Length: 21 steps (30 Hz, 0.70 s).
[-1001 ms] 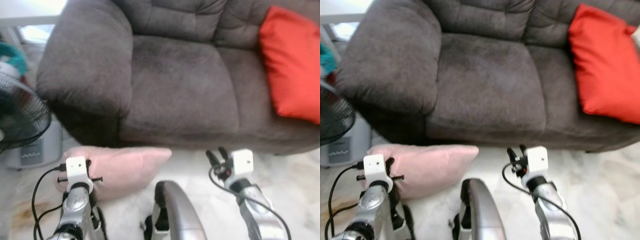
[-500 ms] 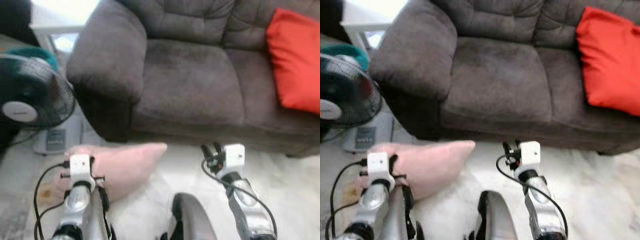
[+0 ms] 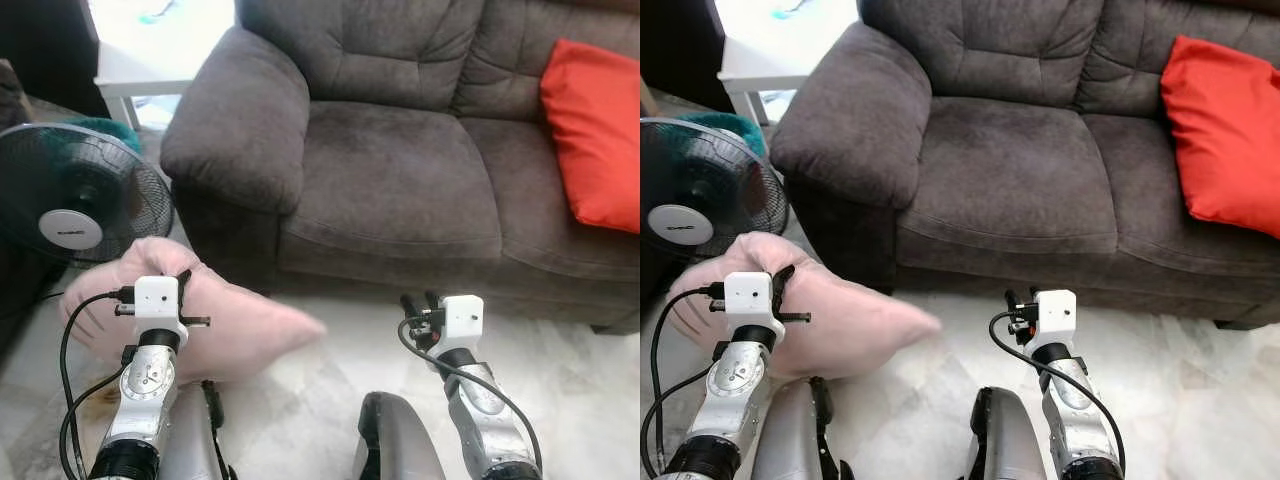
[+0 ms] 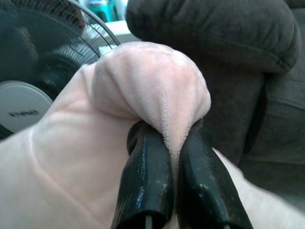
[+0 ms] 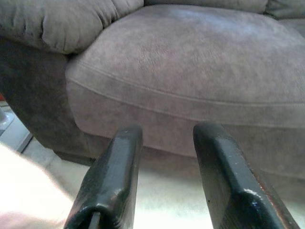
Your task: Move the pillow to the sofa from floor
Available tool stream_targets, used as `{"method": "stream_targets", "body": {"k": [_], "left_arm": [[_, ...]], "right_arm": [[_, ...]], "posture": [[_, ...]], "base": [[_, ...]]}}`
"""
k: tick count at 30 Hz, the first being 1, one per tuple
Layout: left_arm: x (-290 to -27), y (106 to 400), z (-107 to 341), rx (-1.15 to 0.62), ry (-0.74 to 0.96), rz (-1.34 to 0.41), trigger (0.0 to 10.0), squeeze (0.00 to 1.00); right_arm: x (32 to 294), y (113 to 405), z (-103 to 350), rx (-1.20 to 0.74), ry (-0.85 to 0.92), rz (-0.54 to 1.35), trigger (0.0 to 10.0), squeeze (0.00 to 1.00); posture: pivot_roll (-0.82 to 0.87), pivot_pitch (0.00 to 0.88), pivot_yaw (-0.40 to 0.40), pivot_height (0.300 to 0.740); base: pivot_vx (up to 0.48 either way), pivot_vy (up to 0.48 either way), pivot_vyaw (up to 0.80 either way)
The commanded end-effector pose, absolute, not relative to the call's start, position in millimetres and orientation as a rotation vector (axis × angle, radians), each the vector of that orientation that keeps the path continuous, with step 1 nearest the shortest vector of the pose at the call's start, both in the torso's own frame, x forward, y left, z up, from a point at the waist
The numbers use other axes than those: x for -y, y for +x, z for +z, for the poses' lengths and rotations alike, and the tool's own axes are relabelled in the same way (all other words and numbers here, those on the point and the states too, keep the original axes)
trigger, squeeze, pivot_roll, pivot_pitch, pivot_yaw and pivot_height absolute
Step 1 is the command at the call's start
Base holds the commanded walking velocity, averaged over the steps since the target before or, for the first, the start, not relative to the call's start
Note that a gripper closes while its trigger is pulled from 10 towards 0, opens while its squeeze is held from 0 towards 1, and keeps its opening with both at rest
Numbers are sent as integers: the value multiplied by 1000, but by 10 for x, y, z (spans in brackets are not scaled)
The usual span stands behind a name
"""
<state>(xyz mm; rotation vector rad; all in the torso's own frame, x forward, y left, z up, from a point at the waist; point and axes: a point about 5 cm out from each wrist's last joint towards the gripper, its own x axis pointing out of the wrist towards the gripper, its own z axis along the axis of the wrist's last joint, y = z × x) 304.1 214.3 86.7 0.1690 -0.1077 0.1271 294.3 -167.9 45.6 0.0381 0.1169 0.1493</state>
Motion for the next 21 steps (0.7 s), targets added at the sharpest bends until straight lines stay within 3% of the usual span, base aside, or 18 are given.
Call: {"method": "stream_targets", "body": {"k": [1, 15, 21], "left_arm": [[-2025, 3096, 1057, 193, 165, 93, 10000, 0], [-1992, 3053, 1132, 183, 160, 86, 10000, 0], [-1993, 3031, 1134, 173, 161, 84, 10000, 0]], "right_arm": [[1750, 2947, 452, -117, 38, 125, 10000, 0], [1700, 2978, 450, -104, 42, 131, 10000, 0], [1707, 2947, 426, -101, 46, 126, 10000, 0]], "posture": [[136, 0, -122, 514], [145, 9, -125, 514], [143, 22, -120, 545]], "base": [[0, 0, 0], [0, 0, 0], [0, 0, 0]]}}
